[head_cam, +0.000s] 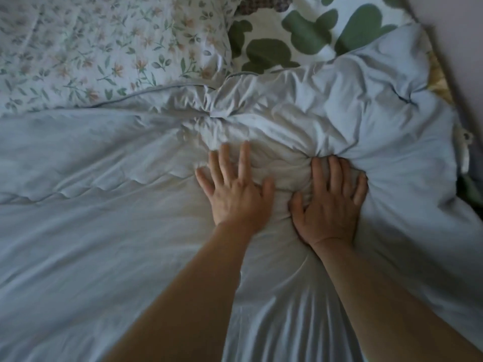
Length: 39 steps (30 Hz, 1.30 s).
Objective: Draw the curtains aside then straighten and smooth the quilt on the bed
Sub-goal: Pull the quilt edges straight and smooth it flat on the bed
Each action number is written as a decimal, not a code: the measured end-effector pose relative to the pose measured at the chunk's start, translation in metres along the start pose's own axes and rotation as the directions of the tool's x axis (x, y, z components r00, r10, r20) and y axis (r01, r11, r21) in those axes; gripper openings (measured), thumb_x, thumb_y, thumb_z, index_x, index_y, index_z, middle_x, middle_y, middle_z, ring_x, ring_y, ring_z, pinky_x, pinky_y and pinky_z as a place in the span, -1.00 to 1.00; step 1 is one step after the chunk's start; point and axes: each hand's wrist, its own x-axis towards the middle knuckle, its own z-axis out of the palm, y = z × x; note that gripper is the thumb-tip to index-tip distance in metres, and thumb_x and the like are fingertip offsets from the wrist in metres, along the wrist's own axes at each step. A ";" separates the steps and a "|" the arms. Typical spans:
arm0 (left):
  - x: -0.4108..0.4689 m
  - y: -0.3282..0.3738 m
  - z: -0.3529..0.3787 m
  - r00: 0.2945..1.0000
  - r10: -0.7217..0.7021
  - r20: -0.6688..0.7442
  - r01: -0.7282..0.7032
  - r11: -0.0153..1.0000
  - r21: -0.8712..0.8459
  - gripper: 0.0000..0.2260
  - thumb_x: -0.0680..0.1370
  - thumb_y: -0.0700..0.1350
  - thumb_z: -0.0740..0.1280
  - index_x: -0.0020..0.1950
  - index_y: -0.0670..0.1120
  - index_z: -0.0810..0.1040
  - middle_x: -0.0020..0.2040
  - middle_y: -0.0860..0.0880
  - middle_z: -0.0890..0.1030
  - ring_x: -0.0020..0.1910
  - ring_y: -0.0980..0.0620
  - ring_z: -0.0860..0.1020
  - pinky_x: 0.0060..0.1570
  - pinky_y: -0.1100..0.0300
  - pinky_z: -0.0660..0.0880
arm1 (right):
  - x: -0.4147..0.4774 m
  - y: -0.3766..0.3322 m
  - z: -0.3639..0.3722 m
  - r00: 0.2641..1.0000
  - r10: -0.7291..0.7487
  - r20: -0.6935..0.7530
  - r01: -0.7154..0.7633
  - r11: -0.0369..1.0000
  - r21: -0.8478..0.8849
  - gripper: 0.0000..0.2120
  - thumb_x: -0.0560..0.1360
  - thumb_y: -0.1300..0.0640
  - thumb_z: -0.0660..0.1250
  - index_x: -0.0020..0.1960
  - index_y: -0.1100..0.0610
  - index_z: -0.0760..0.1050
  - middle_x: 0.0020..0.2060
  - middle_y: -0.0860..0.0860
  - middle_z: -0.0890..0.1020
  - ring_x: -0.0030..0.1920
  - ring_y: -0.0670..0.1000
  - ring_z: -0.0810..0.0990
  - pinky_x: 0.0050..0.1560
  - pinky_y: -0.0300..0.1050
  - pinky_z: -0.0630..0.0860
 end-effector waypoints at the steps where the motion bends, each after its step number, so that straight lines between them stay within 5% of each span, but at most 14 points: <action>1: -0.010 0.004 0.006 1.000 0.009 -0.002 -0.009 1.000 0.026 -0.32 0.48 0.29 0.08 0.55 0.17 -0.05 0.58 -0.08 -0.04 0.55 -0.12 -0.11 0.45 -0.25 -0.20 | 0.000 0.001 0.000 1.000 0.000 -0.008 0.001 1.000 0.009 -0.33 0.38 -0.16 0.16 0.45 0.06 0.27 0.45 0.13 0.29 0.48 0.14 0.18 0.48 0.21 -0.04; 21: 0.001 0.002 0.031 0.998 0.011 -0.066 -0.001 0.990 0.143 -0.35 0.45 0.32 0.04 0.53 0.23 0.02 0.58 -0.06 -0.01 0.55 -0.13 -0.10 0.42 -0.31 -0.21 | 0.001 0.001 0.001 0.998 -0.014 -0.061 0.016 0.999 0.035 -0.33 0.37 -0.14 0.18 0.43 0.08 0.33 0.43 0.14 0.34 0.47 0.16 0.22 0.47 0.23 -0.02; 28: 0.008 0.000 0.031 0.999 0.011 -0.035 -0.006 0.991 0.131 -0.42 0.52 0.30 0.00 0.52 0.26 -0.01 0.58 -0.02 -0.07 0.55 -0.10 -0.15 0.41 -0.28 -0.28 | 0.035 -0.050 0.016 0.950 0.259 -0.176 -0.209 0.944 0.256 -0.56 0.38 -0.03 0.20 0.16 0.18 0.48 0.31 0.15 0.46 0.38 0.17 0.36 0.46 0.14 0.09; 32: 0.007 -0.004 0.029 0.998 0.044 -0.050 -0.040 0.996 0.086 -0.50 0.56 0.25 0.00 0.50 0.23 0.15 0.57 0.01 0.07 0.55 -0.05 -0.01 0.44 -0.23 -0.19 | 0.040 -0.043 0.032 0.959 0.183 -0.218 -0.124 0.959 0.256 -0.63 0.44 -0.04 0.18 0.14 0.14 0.50 0.30 0.12 0.49 0.37 0.14 0.38 0.44 0.10 0.13; 37: 0.006 -0.066 -0.013 0.937 0.347 -0.031 -0.339 0.929 0.146 -0.53 0.53 0.17 0.15 0.41 0.05 0.41 0.44 -0.05 0.39 0.43 -0.07 0.34 0.43 -0.09 0.18 | 0.041 -0.047 0.029 0.972 0.125 -0.201 -0.098 0.986 0.137 -0.64 0.45 -0.03 0.17 0.14 0.16 0.45 0.29 0.16 0.45 0.37 0.18 0.36 0.43 0.14 0.14; 39: -0.002 -0.119 -0.037 0.967 0.240 -0.084 -0.218 0.954 0.208 -0.51 0.51 0.16 0.16 0.41 0.03 0.42 0.43 -0.05 0.40 0.43 -0.10 0.32 0.43 -0.11 0.17 | 0.041 -0.049 0.027 0.975 0.115 -0.193 -0.098 0.991 0.094 -0.64 0.47 0.00 0.15 0.16 0.18 0.42 0.30 0.18 0.43 0.38 0.20 0.32 0.44 0.15 0.11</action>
